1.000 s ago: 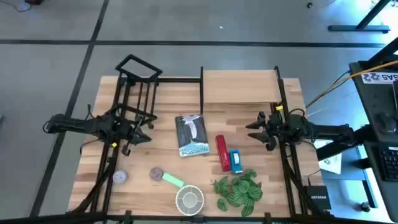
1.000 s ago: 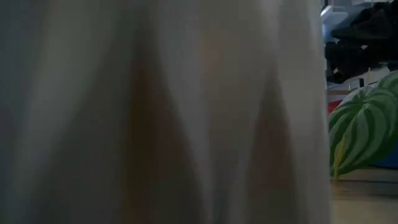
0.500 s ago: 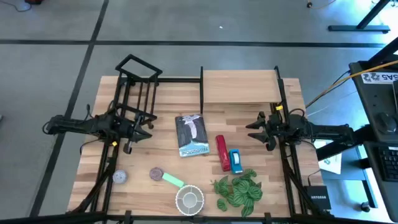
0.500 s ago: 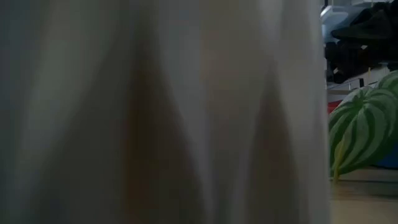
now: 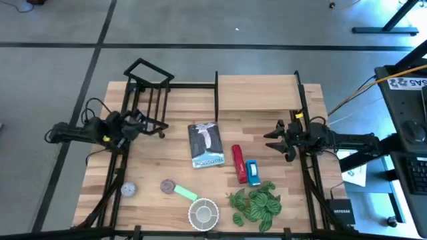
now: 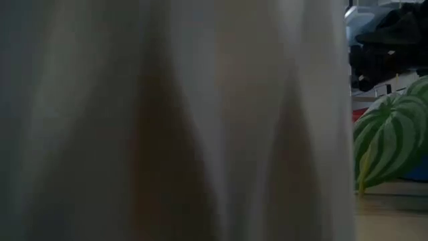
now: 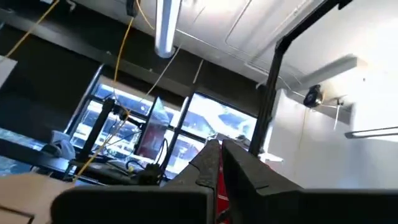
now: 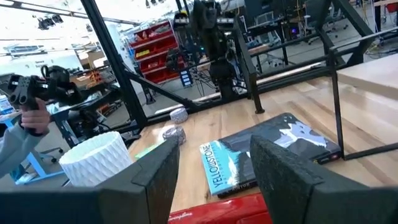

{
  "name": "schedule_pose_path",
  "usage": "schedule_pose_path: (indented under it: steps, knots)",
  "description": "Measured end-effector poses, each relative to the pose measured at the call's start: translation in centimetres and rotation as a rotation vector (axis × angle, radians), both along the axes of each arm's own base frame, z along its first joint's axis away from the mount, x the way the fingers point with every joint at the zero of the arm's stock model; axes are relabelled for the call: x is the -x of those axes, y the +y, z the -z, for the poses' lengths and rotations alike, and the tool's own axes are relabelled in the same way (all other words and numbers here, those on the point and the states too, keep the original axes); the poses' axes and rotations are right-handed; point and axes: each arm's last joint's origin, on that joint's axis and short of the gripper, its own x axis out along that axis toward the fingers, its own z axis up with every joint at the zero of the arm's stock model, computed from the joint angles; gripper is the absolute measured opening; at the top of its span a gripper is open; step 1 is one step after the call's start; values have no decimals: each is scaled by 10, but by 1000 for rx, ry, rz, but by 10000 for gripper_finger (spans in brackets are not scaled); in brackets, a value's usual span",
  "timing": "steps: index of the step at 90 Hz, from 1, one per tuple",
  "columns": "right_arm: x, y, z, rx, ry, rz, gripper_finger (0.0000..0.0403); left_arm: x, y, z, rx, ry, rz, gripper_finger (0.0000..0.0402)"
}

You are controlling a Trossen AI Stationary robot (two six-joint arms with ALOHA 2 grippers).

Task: Stock shelves
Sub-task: Put the white pencil holder on the shelf

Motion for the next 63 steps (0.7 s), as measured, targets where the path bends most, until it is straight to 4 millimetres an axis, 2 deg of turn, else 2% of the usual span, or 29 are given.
schedule_pose_path:
  steps: [16,27,38,52,63]
  knots:
    - [0,0,0,0,1,0,182,-28,-4,-42,-50,104,-11,0]
    - [0,0,0,0,0,0,182,-64,-9,-77,-174,197,-25,0]
    - [0,0,0,0,0,0,182,-106,-14,-98,-282,356,-39,0]
    - [0,0,0,0,1,0,182,-150,-19,-99,-323,545,-23,0]
    - [0,0,0,0,1,0,182,-173,-22,-86,-320,616,-10,0]
